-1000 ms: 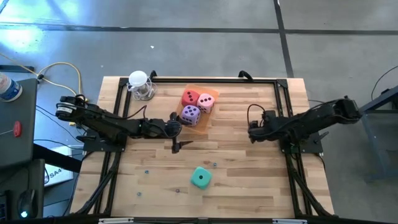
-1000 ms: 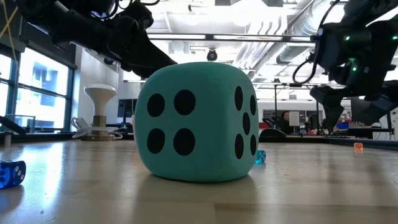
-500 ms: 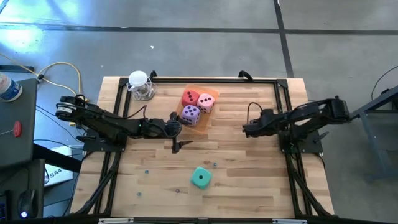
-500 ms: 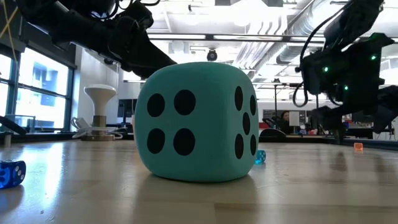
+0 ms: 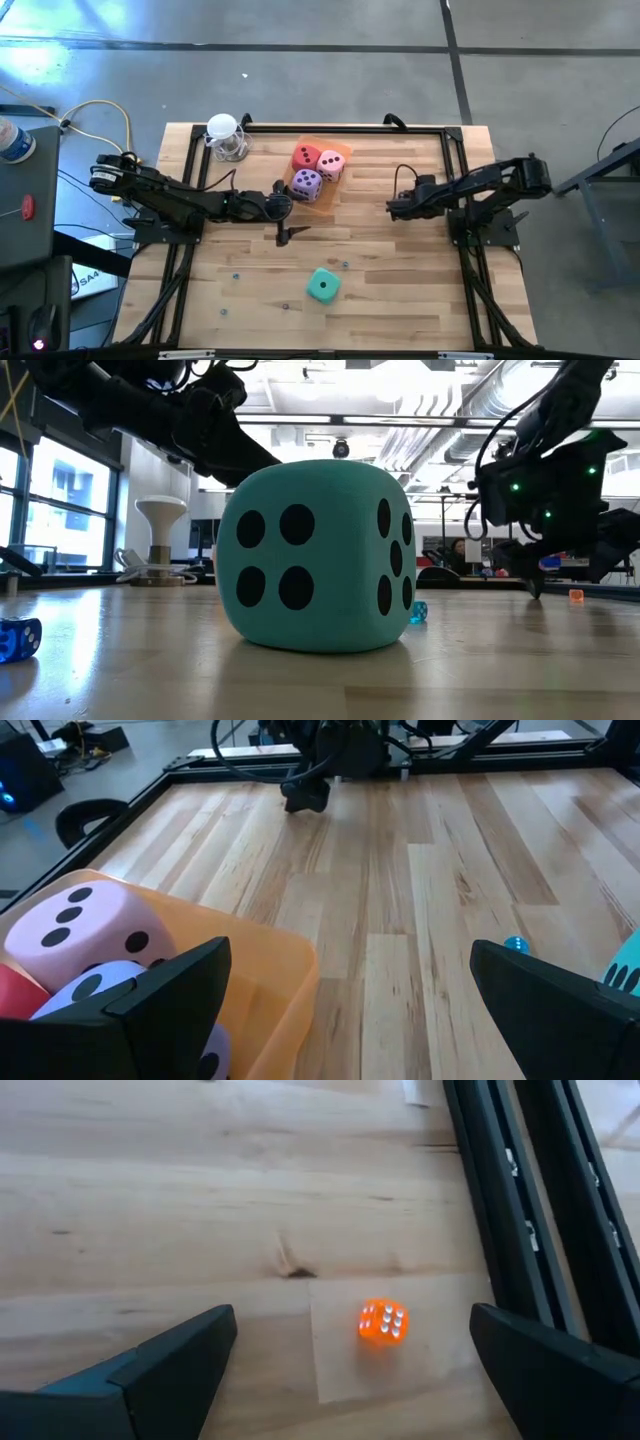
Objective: Pick & Place Dice
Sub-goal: Put the small orange die into the orange bin
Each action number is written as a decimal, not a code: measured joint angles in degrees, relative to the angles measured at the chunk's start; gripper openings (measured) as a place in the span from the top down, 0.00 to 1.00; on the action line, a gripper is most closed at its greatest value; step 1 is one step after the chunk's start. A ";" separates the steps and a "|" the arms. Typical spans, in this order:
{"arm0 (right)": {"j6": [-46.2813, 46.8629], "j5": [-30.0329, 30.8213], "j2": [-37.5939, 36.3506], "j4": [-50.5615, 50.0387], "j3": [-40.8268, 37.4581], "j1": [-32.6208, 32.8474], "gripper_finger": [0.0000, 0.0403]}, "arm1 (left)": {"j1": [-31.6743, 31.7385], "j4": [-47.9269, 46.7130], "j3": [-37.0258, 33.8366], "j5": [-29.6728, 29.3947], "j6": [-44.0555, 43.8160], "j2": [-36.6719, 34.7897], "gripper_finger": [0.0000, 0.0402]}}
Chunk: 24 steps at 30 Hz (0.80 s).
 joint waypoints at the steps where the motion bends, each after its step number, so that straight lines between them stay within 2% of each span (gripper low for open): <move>1: 0.00 0.12 -0.03 1.13 -0.44 0.00 0.01 | 0.00 -0.02 0.00 0.00 -0.01 0.00 0.00; 10: 7.66 0.56 -0.13 5.77 -3.71 0.11 0.01 | 0.00 -0.39 0.01 0.00 -0.06 0.01 0.00; 16: 8.15 0.05 -0.17 8.18 -4.34 0.07 0.01 | 0.00 -1.20 0.00 0.00 -0.95 0.02 0.00; 24: 10.05 -0.17 -0.07 9.54 -4.36 0.07 0.13 | 0.00 -1.17 0.01 0.00 -1.40 0.02 0.00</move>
